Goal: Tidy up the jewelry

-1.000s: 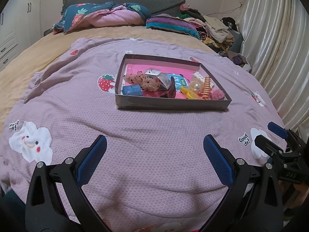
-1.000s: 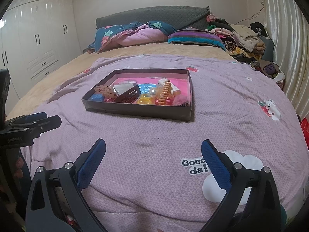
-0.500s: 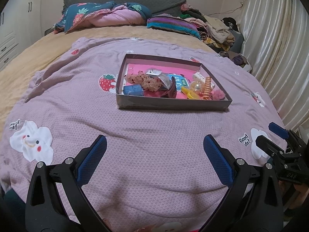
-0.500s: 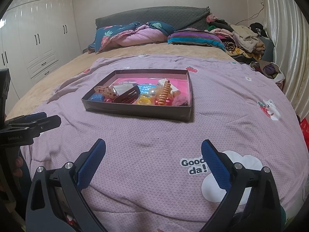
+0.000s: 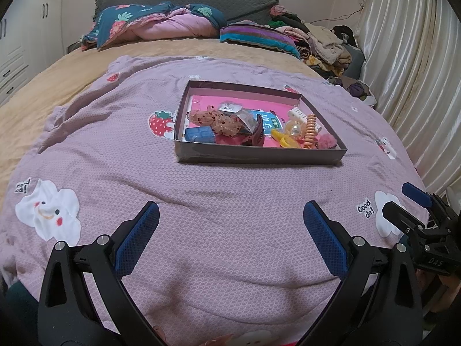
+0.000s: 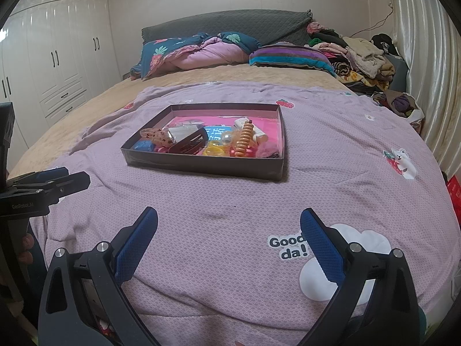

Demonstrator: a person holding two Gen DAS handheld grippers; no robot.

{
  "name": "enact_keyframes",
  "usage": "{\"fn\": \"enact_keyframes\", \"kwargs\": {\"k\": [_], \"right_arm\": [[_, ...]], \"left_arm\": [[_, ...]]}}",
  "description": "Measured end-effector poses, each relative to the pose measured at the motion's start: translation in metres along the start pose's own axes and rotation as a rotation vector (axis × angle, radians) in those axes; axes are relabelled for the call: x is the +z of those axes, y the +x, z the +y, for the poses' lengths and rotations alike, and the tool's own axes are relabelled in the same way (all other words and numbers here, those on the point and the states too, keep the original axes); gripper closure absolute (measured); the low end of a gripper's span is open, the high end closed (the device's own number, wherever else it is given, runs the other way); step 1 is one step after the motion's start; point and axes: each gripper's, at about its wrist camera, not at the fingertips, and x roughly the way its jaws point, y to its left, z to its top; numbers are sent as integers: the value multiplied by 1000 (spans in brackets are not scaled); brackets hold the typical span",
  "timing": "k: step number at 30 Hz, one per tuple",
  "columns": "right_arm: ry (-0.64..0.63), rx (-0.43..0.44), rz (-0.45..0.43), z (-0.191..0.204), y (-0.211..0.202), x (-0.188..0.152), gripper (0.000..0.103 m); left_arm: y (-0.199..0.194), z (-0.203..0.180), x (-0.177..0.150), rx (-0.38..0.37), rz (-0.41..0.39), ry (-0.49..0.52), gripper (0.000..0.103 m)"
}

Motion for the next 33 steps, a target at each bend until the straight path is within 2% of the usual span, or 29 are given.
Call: {"fn": "enact_keyframes", "kwargs": {"k": [33], "right_arm": [[0, -28, -7, -8, -6, 4, 4]], "left_arm": [[-3, 11, 0, 2, 8, -13, 10]]}}
